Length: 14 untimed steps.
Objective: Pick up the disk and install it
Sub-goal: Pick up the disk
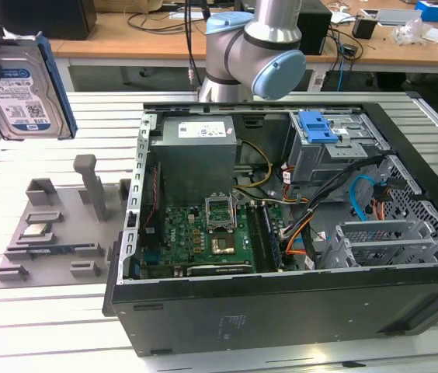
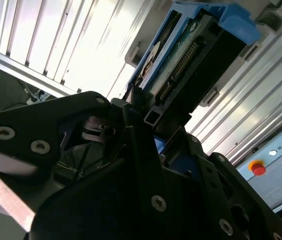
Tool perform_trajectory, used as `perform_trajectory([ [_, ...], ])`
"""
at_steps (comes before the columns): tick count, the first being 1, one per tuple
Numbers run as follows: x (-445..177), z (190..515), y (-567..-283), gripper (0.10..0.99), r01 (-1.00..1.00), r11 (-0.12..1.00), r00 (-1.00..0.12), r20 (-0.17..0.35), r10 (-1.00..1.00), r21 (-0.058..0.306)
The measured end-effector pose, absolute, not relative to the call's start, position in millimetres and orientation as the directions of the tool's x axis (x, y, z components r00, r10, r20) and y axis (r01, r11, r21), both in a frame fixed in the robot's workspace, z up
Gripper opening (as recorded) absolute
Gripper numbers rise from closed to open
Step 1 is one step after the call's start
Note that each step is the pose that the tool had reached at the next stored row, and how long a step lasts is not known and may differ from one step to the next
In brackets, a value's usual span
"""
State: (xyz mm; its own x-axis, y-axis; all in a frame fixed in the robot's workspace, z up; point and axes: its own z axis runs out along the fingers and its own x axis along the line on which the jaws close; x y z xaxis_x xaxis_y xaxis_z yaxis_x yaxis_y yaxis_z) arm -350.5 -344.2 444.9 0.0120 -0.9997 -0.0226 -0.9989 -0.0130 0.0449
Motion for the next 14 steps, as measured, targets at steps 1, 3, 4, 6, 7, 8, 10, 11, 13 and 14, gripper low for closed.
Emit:
perform_trajectory([
  [1,-350.5,449.0,-344.1,0.369,-0.999,-0.013,0.012,-0.023,-1.000,0.045],
  [3,-350.5,456.2,-344.0,0.369,-0.999,-0.013,0.012,-0.023,-1.000,0.045],
  [4,-350.5,459.3,-344.0,0.369,-0.999,-0.013,0.012,-0.023,-1.000,0.045],
  [6,-350.5,466.4,-343.8,0.369,-0.999,-0.013,0.012,-0.023,-1.000,0.045],
  [7,-350.5,470.7,-343.8,0.369,-0.999,-0.013,0.012,-0.023,-1.000,0.045],
  [8,-350.5,473.5,-343.8,0.369,-0.999,-0.013,0.012,-0.023,-1.000,0.045],
  [10,-350.5,480.4,-343.7,0.369,-0.999,-0.013,0.012,-0.023,-1.000,0.045],
  [11,-350.5,482.9,-343.7,0.369,-0.999,-0.013,0.012,-0.023,-1.000,0.045],
  [13,-350.5,489.5,-343.7,0.369,-0.999,-0.013,0.012,-0.023,-1.000,0.045],
  [14,-350.5,491.2,-343.7,0.369,-0.999,-0.013,0.012,-0.023,-1.000,0.045],
])
